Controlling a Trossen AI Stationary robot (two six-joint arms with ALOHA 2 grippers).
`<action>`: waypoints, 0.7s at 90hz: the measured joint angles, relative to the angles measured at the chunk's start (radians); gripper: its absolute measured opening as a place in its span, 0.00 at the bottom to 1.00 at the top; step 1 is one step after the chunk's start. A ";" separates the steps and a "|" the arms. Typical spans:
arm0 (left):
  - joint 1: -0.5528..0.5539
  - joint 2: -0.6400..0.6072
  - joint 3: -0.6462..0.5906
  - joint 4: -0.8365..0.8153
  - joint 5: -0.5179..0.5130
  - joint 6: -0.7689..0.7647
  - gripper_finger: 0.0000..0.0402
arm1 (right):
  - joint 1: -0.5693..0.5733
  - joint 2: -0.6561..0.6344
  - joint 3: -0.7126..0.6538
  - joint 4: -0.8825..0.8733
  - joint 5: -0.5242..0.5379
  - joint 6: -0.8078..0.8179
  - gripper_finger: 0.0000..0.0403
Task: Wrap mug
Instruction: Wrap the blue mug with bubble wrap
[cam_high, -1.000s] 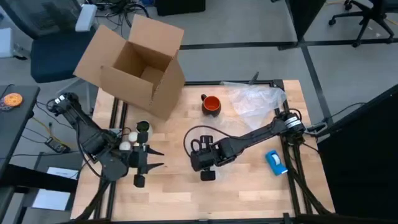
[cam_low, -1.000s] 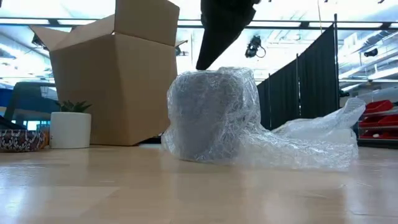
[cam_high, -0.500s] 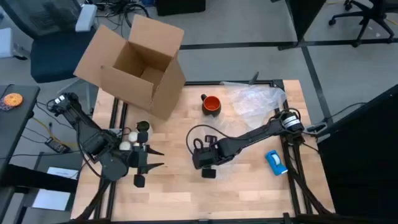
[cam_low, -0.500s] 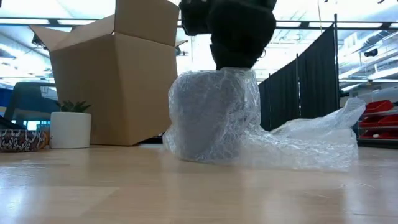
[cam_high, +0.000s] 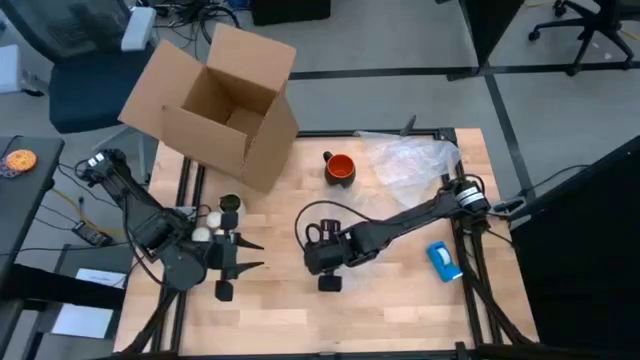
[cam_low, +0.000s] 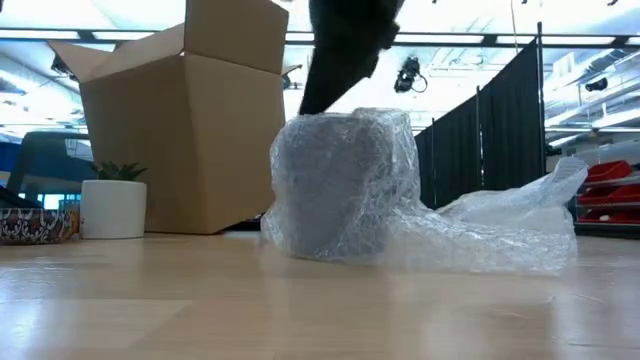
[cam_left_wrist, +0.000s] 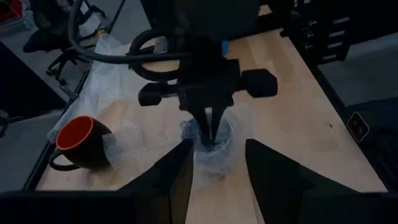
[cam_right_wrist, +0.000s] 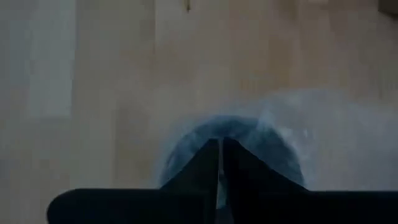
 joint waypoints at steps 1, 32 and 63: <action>0.000 0.000 0.000 0.000 0.000 0.000 0.32 | -0.002 0.006 -0.001 0.000 0.000 0.000 0.00; 0.000 0.000 0.000 -0.001 0.000 0.000 0.32 | -0.029 0.092 0.003 -0.046 -0.077 -0.027 0.00; 0.000 0.000 0.000 0.001 0.000 -0.004 0.32 | 0.010 -0.039 0.005 -0.112 0.061 -0.018 0.00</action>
